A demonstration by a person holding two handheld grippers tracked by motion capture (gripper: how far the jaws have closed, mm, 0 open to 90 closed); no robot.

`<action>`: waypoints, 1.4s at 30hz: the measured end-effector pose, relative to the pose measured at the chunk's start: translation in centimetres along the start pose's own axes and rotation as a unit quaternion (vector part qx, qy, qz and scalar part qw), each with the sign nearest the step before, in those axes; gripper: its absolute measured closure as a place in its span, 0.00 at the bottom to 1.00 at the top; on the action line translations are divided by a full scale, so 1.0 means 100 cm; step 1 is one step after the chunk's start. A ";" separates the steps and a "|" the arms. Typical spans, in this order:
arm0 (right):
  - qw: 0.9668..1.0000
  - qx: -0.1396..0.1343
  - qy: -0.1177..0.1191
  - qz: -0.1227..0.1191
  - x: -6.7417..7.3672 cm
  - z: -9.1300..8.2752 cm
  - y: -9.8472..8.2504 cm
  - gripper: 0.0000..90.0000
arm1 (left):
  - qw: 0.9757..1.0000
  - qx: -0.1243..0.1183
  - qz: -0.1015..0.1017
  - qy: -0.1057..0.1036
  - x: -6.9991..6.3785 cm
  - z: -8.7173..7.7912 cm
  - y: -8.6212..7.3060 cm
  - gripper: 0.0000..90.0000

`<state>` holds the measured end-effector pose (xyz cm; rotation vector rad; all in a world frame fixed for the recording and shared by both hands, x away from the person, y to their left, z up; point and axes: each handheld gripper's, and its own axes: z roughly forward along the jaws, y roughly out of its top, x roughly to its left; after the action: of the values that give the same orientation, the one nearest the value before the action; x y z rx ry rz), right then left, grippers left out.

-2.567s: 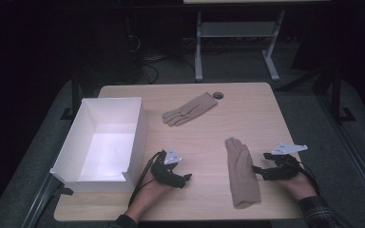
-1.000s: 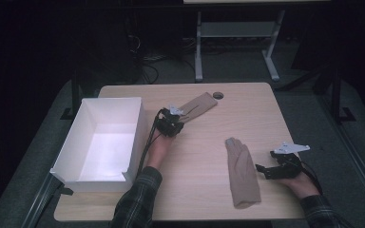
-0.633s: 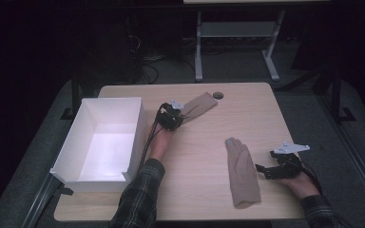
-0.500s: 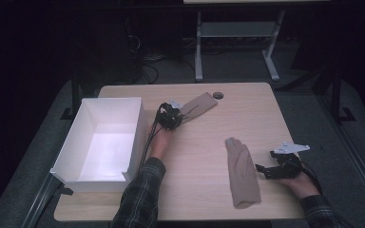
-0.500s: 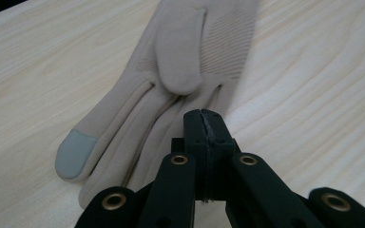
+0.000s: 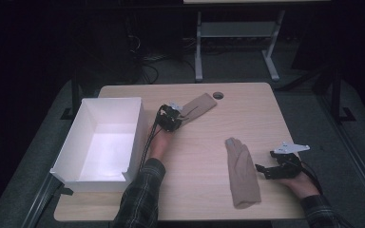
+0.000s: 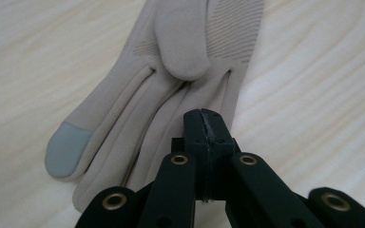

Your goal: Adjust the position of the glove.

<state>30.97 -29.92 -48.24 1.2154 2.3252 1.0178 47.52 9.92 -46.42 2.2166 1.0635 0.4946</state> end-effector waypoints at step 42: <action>1.000 0.000 0.000 -0.001 0.000 0.000 0.000 0.15 | 0.997 -0.030 -0.001 -0.073 -0.069 -0.066 -0.032 0.99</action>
<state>30.98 -29.89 -48.23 1.2123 2.3265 1.0165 37.77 8.46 -44.17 2.1635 0.9618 0.3531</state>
